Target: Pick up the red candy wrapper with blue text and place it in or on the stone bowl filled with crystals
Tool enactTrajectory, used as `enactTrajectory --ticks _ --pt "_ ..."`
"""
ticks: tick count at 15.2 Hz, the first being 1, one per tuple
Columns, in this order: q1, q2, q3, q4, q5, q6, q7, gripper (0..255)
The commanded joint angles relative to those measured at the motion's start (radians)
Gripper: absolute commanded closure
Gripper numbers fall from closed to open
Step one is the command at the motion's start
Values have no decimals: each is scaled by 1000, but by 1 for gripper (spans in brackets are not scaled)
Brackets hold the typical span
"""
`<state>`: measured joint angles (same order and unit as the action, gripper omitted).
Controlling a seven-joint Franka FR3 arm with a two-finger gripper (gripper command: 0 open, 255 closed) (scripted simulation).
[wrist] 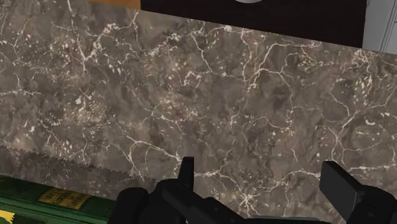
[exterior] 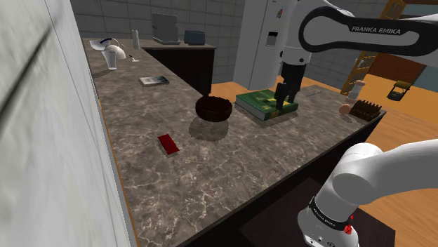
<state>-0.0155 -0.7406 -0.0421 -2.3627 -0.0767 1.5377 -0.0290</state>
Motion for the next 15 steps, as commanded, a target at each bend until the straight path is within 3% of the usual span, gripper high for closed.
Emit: enactTrajectory --ticks 1,15 --pt "0 0 0 0 0 0 0 0" --pt "79 341 183 63 136 311 255 0"
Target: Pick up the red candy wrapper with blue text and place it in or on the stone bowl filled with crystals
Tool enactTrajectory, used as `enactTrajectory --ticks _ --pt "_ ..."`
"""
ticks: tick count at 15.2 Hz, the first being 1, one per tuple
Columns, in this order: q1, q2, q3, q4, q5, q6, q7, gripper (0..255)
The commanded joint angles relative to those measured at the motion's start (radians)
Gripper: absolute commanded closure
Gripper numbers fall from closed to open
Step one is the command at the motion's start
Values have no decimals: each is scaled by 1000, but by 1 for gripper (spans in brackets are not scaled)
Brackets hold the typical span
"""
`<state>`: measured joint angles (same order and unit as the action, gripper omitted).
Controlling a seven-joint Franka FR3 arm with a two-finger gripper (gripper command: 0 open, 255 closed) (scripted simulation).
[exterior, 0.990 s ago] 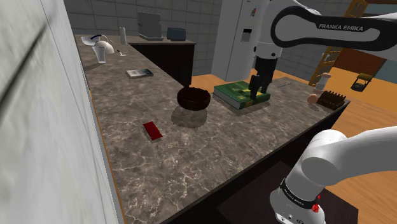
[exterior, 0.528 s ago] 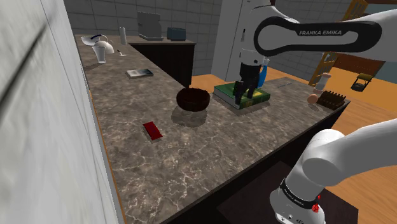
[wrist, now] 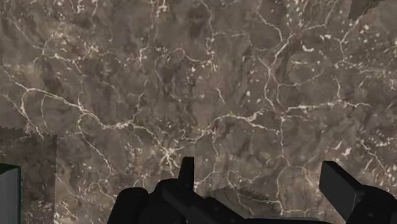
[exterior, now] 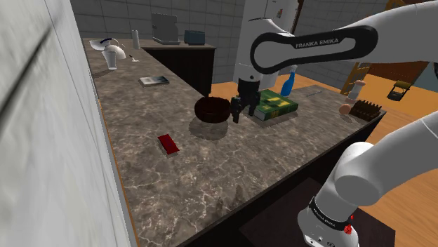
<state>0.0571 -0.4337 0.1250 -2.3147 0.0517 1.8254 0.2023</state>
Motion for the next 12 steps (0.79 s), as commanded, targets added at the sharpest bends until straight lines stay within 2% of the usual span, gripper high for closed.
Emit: enactTrajectory --ticks 1,6,12 --pt "11 64 28 29 11 43 41 0" --pt "30 224 83 119 14 129 129 0" --pt "57 429 135 269 -18 202 238 0"
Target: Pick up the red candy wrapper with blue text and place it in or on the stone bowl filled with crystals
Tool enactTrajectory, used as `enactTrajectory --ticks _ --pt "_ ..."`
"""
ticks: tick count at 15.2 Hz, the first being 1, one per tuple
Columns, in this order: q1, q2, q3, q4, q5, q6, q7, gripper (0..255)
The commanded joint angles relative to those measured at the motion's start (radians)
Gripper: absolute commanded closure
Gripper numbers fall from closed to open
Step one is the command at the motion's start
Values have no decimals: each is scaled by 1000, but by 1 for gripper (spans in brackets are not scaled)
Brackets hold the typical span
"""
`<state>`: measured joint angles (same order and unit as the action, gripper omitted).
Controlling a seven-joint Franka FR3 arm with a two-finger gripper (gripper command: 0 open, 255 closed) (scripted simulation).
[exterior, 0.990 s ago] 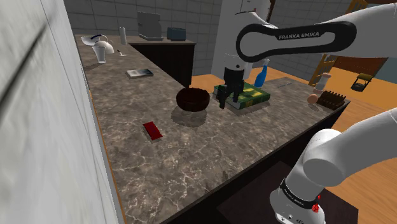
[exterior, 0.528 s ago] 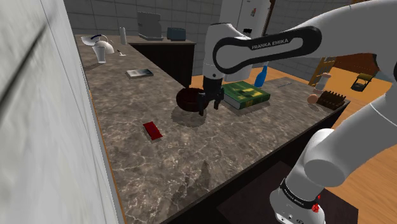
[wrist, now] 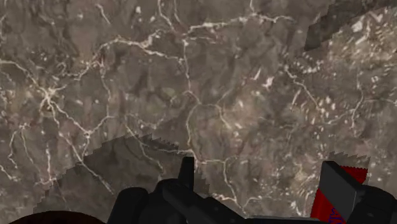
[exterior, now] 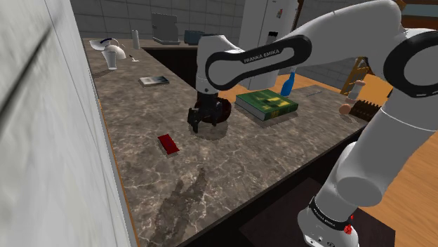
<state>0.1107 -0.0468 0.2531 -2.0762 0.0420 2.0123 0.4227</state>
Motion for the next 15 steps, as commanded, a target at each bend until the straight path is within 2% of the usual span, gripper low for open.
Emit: enactTrajectory --ticks 1,11,15 --pt "10 78 13 60 -17 24 36 0" --pt "101 438 32 424 -118 41 195 0" --pt "104 458 29 399 -124 86 199 0"
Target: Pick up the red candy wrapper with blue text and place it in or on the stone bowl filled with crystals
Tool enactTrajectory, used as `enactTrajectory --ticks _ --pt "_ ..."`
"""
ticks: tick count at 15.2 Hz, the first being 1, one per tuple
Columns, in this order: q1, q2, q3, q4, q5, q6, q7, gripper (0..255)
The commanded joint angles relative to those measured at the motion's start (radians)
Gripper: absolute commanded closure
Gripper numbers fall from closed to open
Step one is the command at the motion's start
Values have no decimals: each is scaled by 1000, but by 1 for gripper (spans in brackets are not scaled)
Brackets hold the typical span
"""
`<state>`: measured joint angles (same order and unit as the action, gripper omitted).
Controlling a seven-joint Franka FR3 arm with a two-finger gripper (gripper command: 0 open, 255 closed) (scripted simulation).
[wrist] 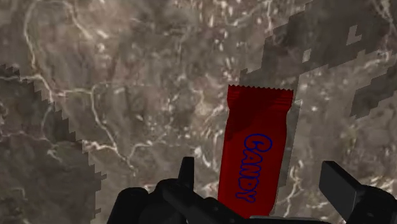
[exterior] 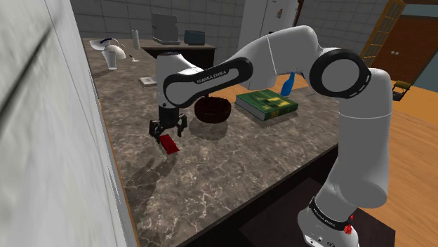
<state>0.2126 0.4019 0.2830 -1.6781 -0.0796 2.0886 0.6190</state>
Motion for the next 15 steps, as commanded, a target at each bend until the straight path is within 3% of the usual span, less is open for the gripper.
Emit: enactTrajectory --ticks 1,11,12,15 --pt "3 15 -2 -5 -5 20 4 0" --pt "5 30 -4 -18 -9 48 7 0" --pt "5 30 -4 -18 -9 48 7 255" --pt "5 30 -4 -18 -9 48 7 255"
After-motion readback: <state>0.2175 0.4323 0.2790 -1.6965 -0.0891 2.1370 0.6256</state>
